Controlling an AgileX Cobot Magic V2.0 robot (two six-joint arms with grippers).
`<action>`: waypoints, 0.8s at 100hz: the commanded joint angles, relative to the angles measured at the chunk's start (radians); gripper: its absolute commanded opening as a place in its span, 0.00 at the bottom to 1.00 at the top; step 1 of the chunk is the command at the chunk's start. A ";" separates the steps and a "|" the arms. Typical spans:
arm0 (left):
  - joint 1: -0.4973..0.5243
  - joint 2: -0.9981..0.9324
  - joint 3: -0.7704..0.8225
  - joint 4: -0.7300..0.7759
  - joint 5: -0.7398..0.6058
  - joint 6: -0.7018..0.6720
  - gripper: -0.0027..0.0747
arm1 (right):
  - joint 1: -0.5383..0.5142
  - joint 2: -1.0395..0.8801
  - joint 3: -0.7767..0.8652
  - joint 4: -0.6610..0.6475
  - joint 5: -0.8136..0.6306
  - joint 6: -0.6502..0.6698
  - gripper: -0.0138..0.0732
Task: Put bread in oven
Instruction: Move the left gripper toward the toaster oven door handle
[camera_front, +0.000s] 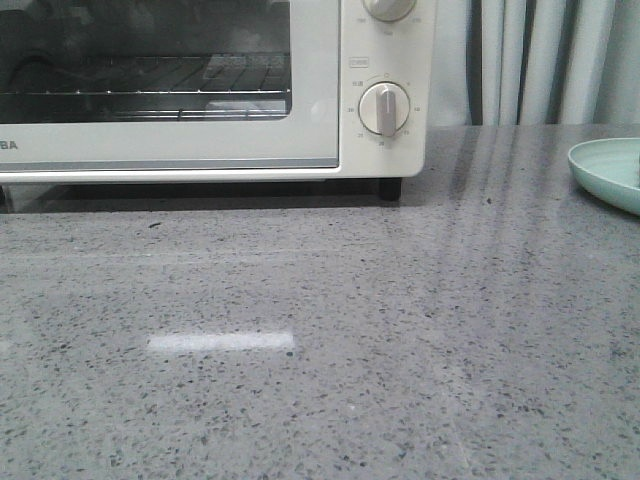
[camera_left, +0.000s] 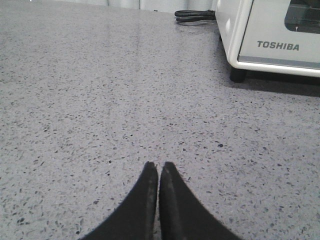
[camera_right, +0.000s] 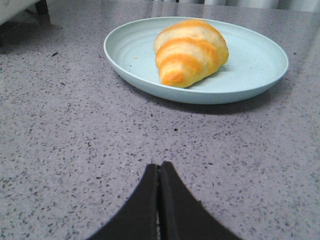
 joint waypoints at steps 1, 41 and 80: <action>0.001 -0.032 0.023 -0.011 -0.054 -0.007 0.01 | 0.004 -0.023 0.012 -0.003 -0.027 -0.007 0.08; 0.001 -0.032 0.023 -0.062 -0.183 -0.010 0.01 | 0.004 -0.023 0.012 -0.100 -0.143 -0.007 0.08; -0.001 -0.032 0.023 -0.847 -0.356 -0.010 0.01 | 0.002 -0.023 0.012 0.226 -0.568 0.289 0.08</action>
